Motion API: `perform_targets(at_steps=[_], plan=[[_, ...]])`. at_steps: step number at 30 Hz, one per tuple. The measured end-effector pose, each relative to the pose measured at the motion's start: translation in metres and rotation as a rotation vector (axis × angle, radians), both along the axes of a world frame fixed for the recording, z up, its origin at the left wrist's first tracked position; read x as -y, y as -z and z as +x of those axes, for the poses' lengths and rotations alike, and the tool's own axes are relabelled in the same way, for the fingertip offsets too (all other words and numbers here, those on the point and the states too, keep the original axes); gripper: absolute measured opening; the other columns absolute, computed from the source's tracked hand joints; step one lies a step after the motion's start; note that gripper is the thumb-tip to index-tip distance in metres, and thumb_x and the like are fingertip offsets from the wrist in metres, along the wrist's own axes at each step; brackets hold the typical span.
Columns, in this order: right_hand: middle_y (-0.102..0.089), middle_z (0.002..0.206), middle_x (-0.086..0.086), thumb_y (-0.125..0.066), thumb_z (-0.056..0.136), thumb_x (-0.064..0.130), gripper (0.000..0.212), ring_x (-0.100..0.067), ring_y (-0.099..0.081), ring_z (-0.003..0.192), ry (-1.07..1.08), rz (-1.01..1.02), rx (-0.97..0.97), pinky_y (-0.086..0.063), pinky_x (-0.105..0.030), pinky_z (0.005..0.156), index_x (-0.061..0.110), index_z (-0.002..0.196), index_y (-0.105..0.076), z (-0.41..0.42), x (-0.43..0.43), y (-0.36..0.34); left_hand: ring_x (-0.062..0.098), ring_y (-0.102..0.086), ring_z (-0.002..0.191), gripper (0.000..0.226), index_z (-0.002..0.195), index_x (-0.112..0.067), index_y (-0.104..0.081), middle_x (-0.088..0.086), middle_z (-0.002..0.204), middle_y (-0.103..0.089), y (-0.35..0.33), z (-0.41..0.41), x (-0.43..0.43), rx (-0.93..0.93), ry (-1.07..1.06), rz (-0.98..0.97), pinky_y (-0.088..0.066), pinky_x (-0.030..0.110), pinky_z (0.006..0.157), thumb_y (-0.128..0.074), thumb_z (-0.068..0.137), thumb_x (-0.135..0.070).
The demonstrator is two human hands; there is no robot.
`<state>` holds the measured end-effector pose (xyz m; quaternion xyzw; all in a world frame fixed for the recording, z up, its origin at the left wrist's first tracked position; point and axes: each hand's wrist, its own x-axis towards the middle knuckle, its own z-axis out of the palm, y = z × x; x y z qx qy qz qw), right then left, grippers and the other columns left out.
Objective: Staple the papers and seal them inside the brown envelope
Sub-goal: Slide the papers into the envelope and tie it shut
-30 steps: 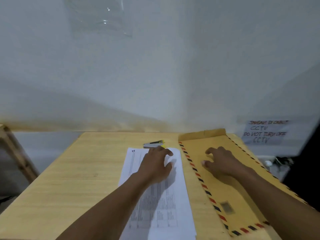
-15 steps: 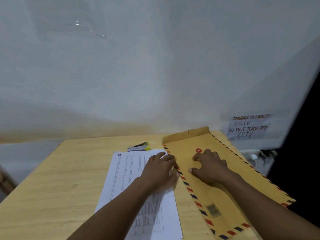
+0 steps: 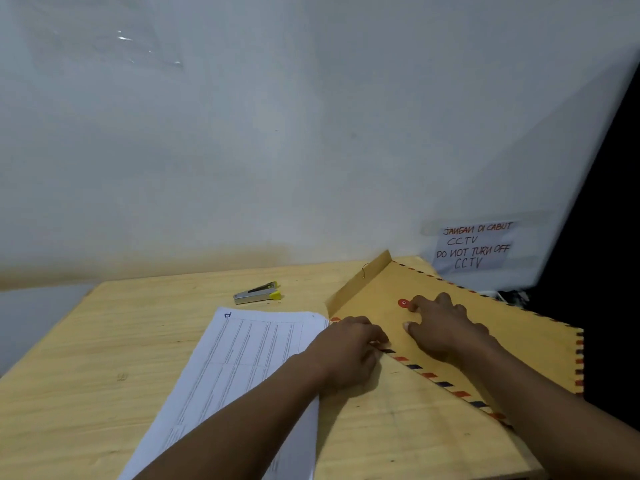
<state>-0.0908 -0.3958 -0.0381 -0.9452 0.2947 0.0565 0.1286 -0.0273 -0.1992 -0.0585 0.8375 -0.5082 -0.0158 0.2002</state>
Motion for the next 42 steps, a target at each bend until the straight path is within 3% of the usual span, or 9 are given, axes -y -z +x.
perform_targets(at_steps=[5, 9, 16, 21, 25, 31, 35, 38, 42], plan=[[-0.027, 0.154, -0.005, -0.043, 0.096, 0.048, 0.050, -0.037, -0.023, 0.143, 0.051, 0.020, -0.005, -0.023, -0.077, 0.103, 0.043, 0.144, -0.032, -0.002, 0.013, 0.003, 0.015, -0.050, 0.121, 0.039, 0.129, -0.030, -0.060, -0.005, 0.135, -0.057, 0.014, 0.012, -0.010, 0.124, -0.077, -0.003, -0.047, 0.035, 0.098, -0.048, 0.096, -0.044], [-0.031, 0.150, -0.002, -0.042, 0.096, 0.033, 0.043, -0.035, -0.024, 0.143, -0.016, 0.082, 0.028, -0.022, -0.078, 0.102, 0.042, 0.139, -0.038, 0.005, 0.015, 0.006, 0.011, -0.053, 0.114, 0.035, 0.123, -0.024, -0.061, -0.007, 0.127, -0.057, 0.030, 0.020, -0.024, 0.127, -0.126, -0.219, -0.048, 0.030, 0.090, -0.047, 0.098, -0.044], [-0.045, 0.115, 0.009, -0.051, 0.089, 0.034, 0.015, -0.021, -0.049, 0.112, -0.188, 0.160, 0.154, -0.029, -0.061, 0.103, 0.037, 0.102, -0.055, 0.010, 0.009, 0.009, 0.017, -0.053, 0.089, 0.029, 0.096, -0.017, -0.068, -0.002, 0.095, -0.065, 0.022, 0.055, -0.042, 0.302, -0.274, -0.274, -0.049, 0.041, 0.075, -0.046, 0.095, -0.035], [-0.045, 0.112, 0.011, -0.056, 0.086, 0.043, 0.032, -0.018, -0.047, 0.117, -0.211, 0.111, 0.220, -0.035, -0.053, 0.101, 0.034, 0.118, -0.057, 0.016, -0.004, 0.011, 0.011, -0.051, 0.105, 0.043, 0.085, -0.025, -0.078, -0.008, 0.106, -0.062, -0.005, 0.054, -0.042, -0.129, -0.309, -0.452, -0.039, 0.025, 0.085, -0.044, 0.092, -0.050], [-0.044, 0.102, 0.010, -0.057, 0.087, 0.032, 0.032, -0.018, -0.048, 0.113, -0.303, 0.136, 0.225, -0.038, -0.047, 0.102, 0.031, 0.119, -0.061, 0.016, -0.013, 0.010, 0.010, -0.046, 0.123, 0.021, 0.090, -0.027, -0.078, -0.009, 0.127, -0.063, -0.019, 0.050, -0.046, -0.055, -0.272, -0.282, -0.037, 0.029, 0.095, -0.060, 0.091, -0.037], [-0.056, 0.096, 0.011, -0.059, 0.085, 0.018, 0.019, -0.008, -0.057, 0.092, -0.444, 0.294, 0.372, -0.052, -0.035, 0.085, 0.031, 0.085, -0.073, 0.010, -0.033, 0.008, 0.016, -0.058, 0.120, 0.023, 0.111, -0.029, -0.072, -0.007, 0.128, -0.066, -0.022, 0.037, -0.051, -0.052, -0.230, 0.004, -0.048, 0.037, 0.099, -0.063, 0.091, -0.034], [-0.058, 0.107, 0.009, -0.064, 0.086, 0.021, 0.019, -0.010, -0.058, 0.103, -0.458, 0.329, 0.362, -0.052, -0.035, 0.094, 0.030, 0.102, -0.069, 0.014, -0.048, 0.007, 0.015, -0.059, 0.109, 0.031, 0.115, -0.031, -0.072, -0.007, 0.121, -0.065, -0.018, 0.023, -0.056, 0.044, -0.182, 0.132, -0.051, 0.037, 0.091, -0.063, 0.090, -0.046], [-0.050, 0.134, 0.008, -0.057, 0.091, 0.038, 0.040, -0.016, -0.047, 0.127, -0.404, 0.094, 0.233, -0.031, -0.051, 0.114, 0.033, 0.131, -0.056, 0.020, -0.051, 0.015, 0.016, -0.057, 0.102, 0.037, 0.116, -0.030, -0.071, -0.004, 0.114, -0.063, -0.014, 0.013, -0.060, 0.137, -0.203, 0.140, -0.049, 0.036, 0.088, -0.061, 0.090, -0.053], [-0.031, 0.156, 0.011, -0.046, 0.099, 0.043, 0.045, -0.020, -0.023, 0.147, -0.354, 0.045, 0.143, -0.016, -0.066, 0.114, 0.043, 0.143, -0.040, 0.033, -0.055, 0.018, 0.019, -0.055, 0.102, 0.042, 0.118, -0.028, -0.067, -0.001, 0.111, -0.061, -0.007, 0.007, -0.061, 0.173, -0.244, 0.097, -0.047, 0.037, 0.087, -0.058, 0.090, -0.057]])
